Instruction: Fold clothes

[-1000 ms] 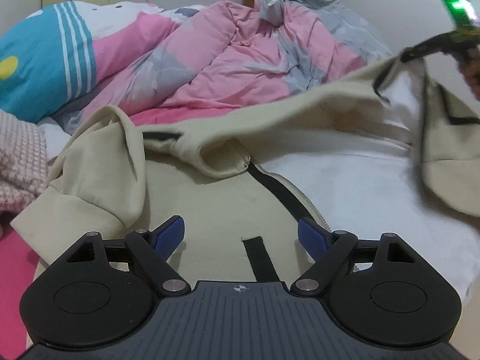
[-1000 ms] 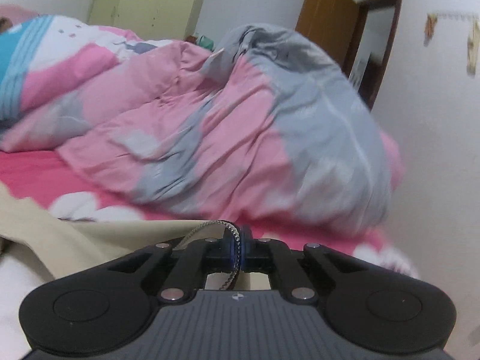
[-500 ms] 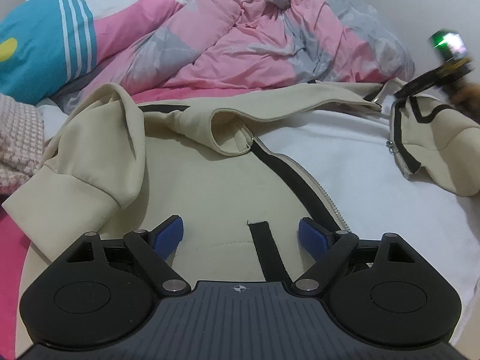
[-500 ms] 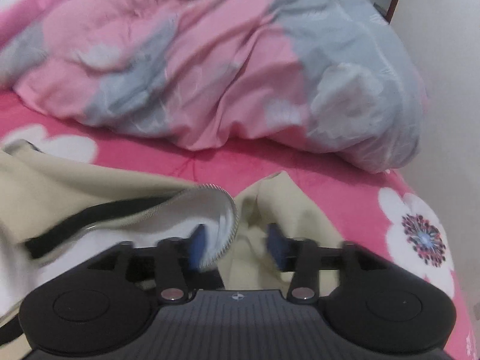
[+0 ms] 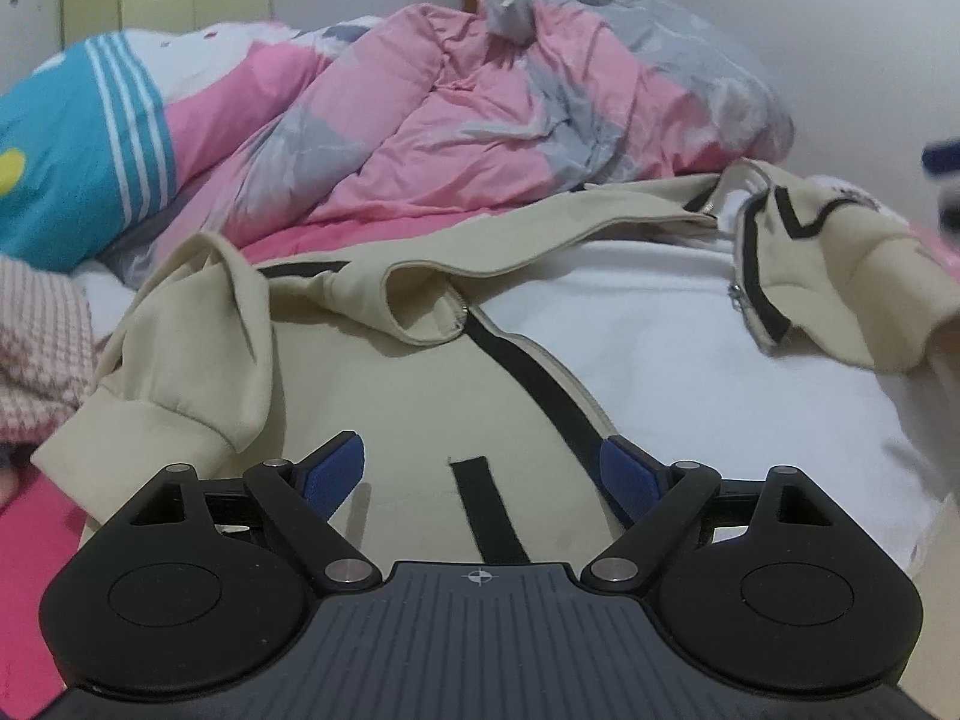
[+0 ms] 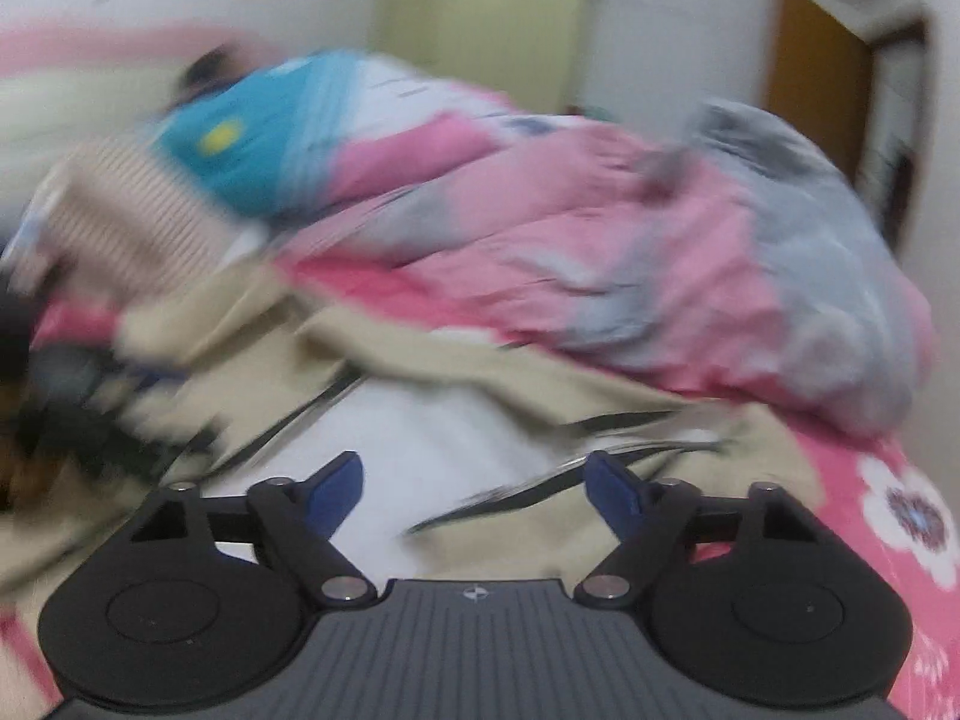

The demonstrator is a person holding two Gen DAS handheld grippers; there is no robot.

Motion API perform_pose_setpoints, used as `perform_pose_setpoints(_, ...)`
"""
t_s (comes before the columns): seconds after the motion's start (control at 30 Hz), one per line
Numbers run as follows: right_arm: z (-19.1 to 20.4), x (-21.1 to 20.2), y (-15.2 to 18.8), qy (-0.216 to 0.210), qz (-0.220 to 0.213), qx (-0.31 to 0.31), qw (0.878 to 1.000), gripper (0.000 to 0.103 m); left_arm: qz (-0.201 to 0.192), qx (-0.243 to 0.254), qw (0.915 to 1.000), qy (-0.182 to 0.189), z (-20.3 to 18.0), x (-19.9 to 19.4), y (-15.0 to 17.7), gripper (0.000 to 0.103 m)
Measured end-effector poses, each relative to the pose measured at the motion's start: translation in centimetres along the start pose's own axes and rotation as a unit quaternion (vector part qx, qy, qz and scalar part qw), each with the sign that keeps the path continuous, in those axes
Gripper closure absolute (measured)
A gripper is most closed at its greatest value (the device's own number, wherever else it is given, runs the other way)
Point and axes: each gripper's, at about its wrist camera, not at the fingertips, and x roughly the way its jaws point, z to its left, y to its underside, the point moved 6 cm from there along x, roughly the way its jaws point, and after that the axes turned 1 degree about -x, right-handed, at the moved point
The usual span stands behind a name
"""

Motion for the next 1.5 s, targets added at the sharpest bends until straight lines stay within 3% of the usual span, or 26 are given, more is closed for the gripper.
perform_pose_setpoints(0.07,2.5,1.4,2.4,0.023,0.05,-0.057,0.997,0.05,0.001,0.012,0.9999,-0.003,-0.4,0.2,0.1,0.016)
perform_pose_setpoints(0.1,2.0,1.5,3.8,0.048,0.068,-0.054,0.995,0.056,0.002,0.014,0.9999,-0.004,-0.5,0.2,0.2,0.016)
perform_pose_setpoints(0.17,0.7,1.4,6.7,0.103,0.103,-0.037,0.989,0.071,0.002,0.014,0.9999,-0.005,-0.5,0.2,0.3,0.016)
perform_pose_setpoints(0.2,0.0,1.4,8.2,0.13,0.12,-0.029,0.984,0.072,0.002,0.011,0.9999,-0.004,-0.4,0.2,0.3,0.016)
perform_pose_setpoints(0.23,-1.9,0.4,9.6,0.133,0.121,0.048,0.983,0.073,0.002,0.007,1.0,-0.004,-0.2,0.2,0.3,0.016)
perform_pose_setpoints(0.3,-5.7,-1.6,12.4,0.117,0.109,0.22,0.962,0.072,0.006,0.0,1.0,-0.002,0.0,0.4,0.4,0.015)
perform_pose_setpoints(0.37,-8.3,-3.3,14.8,0.08,0.085,0.37,0.922,0.067,0.012,-0.007,0.9999,0.0,0.1,0.7,0.5,0.014)
perform_pose_setpoints(0.4,-9.0,-3.9,15.4,0.061,0.071,0.42,0.903,0.065,0.015,-0.01,0.9998,0.001,0.2,0.8,0.6,0.013)
perform_pose_setpoints(0.43,-9.3,-4.5,15.5,0.051,0.06,0.447,0.891,0.061,0.018,-0.013,0.9998,0.002,0.2,0.9,0.7,0.013)
perform_pose_setpoints(0.47,-9.3,-5.0,15.3,0.049,0.05,0.453,0.889,0.055,0.019,-0.015,0.9997,0.003,0.3,0.9,0.7,0.012)
perform_pose_setpoints(0.63,-9.3,-6.6,14.1,0.044,0.025,0.412,0.91,0.038,0.022,-0.022,0.9995,0.004,0.4,1.1,0.9,0.01)
perform_pose_setpoints(0.7,-10.0,-6.8,15.2,0.034,0.037,0.416,0.908,0.032,0.023,-0.023,0.9995,0.005,0.4,1.1,0.9,0.01)
perform_pose_setpoints(0.73,-10.1,-7.3,16.3,0.023,0.044,0.431,0.901,0.03,0.023,-0.024,0.9994,0.005,0.4,1.1,0.9,0.01)
perform_pose_setpoints(0.77,-10.4,-7.6,17.2,0.004,0.05,0.455,0.889,0.029,0.024,-0.024,0.9994,0.005,0.4,1.2,0.9,0.01)
perform_pose_setpoints(0.8,-10.9,-7.7,18.4,-0.025,0.052,0.51,0.858,0.029,0.024,-0.024,0.9994,0.005,0.4,1.2,0.9,0.009)
perform_pose_setpoints(0.87,-11.9,-7.8,20.5,-0.093,0.043,0.619,0.779,0.023,0.026,-0.025,0.9993,0.005,0.4,1.2,1.0,0.009)
perform_pose_setpoints(0.9,-12.4,-7.8,21.4,-0.129,0.032,0.667,0.733,0.023,0.027,-0.025,0.9993,0.005,0.4,1.3,1.0,0.009)
perform_pose_setpoints(0.97,-13.3,-8.3,22.5,-0.141,0.024,0.707,0.692,0.023,0.028,-0.024,0.9993,0.003,0.3,1.4,1.0,0.008)
perform_pose_setpoints(1.07,-13.0,-9.8,20.0,-0.048,0.051,0.598,0.798,0.022,0.028,-0.023,0.9994,0.001,0.3,1.3,1.0,0.008)
perform_pose_setpoints(1.13,-11.8,-10.9,16.9,-0.003,0.049,0.494,0.868,0.022,0.029,-0.021,0.9994,-0.001,0.2,1.4,1.0,0.008)
perform_pose_setpoints(1.2,-10.1,-11.7,13.5,0.024,0.03,0.394,0.918,0.022,0.03,-0.02,0.9994,-0.002,0.2,1.5,1.0,0.007)
perform_pose_setpoints(1.27,-7.8,-11.0,10.6,0.032,0.009,0.3,0.953,0.023,0.03,-0.019,0.9994,-0.003,0.2,1.5,1.0,0.007)
perform_pose_setpoints(1.33,-5.2,-9.4,8.4,0.037,0.001,0.208,0.977,0.023,0.029,-0.017,0.9994,-0.004,0.2,1.5,1.1,0.007)
perform_pose_setpoints(1.43,-0.8,-5.2,6.2,0.04,0.016,0.073,0.996,0.023,0.03,-0.016,0.9994,-0.006,0.2,1.5,1.1,0.006)
perform_pose_setpoints(1.5,0.7,-1.7,6.1,0.048,0.035,0.014,0.998,0.023,0.031,-0.016,0.9994,-0.006,0.1,1.5,1.1,0.006)
